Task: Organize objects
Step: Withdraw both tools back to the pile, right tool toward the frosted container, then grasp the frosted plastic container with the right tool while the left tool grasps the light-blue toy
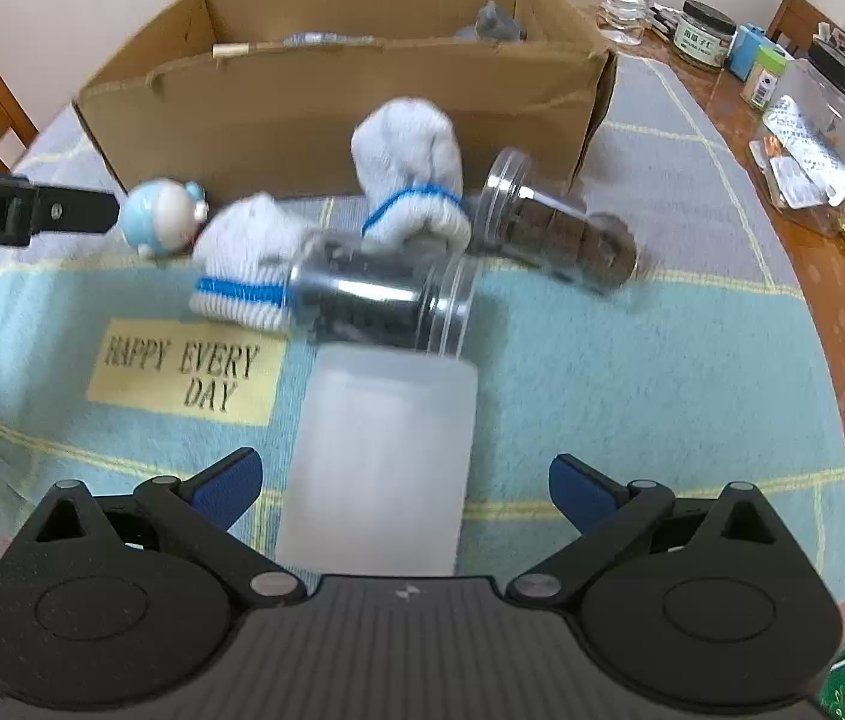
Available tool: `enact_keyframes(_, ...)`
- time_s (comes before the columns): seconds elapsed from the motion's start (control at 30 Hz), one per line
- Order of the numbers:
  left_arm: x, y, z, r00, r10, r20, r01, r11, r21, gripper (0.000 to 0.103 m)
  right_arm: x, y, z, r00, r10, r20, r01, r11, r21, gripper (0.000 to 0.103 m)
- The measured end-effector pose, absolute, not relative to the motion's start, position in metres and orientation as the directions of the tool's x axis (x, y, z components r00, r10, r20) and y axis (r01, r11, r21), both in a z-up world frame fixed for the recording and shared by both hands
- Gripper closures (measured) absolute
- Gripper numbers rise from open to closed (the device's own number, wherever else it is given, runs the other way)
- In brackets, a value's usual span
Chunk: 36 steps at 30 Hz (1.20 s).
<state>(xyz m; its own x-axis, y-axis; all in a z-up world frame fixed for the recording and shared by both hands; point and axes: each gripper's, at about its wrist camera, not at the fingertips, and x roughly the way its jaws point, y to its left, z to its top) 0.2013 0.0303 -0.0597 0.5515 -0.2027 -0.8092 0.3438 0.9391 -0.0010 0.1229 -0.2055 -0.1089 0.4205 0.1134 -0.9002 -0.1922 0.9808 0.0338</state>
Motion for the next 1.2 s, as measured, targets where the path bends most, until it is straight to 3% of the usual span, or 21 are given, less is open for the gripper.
enact_keyframes(0.5, 0.197, 0.014, -0.083, 0.512, -0.213, -0.832, 0.350, 0.936, -0.025, 0.003, 0.115, -0.244, -0.124, 0.384, 0.075, -0.920, -0.104, 0.994, 0.037, 0.000)
enact_keyframes(0.97, 0.203, 0.006, -0.093, 0.489, -0.206, -0.848, 0.367, 0.930, -0.014, 0.003, 0.126, -0.303, -0.124, 0.390, -0.072, -0.918, 0.020, 0.997, -0.070, 0.000)
enact_keyframes(1.2, 0.205, 0.006, -0.097, 0.472, -0.205, -0.857, 0.383, 0.924, -0.010, 0.003, 0.125, -0.302, -0.114, 0.407, 0.087, -0.909, 0.000, 0.995, 0.095, 0.000)
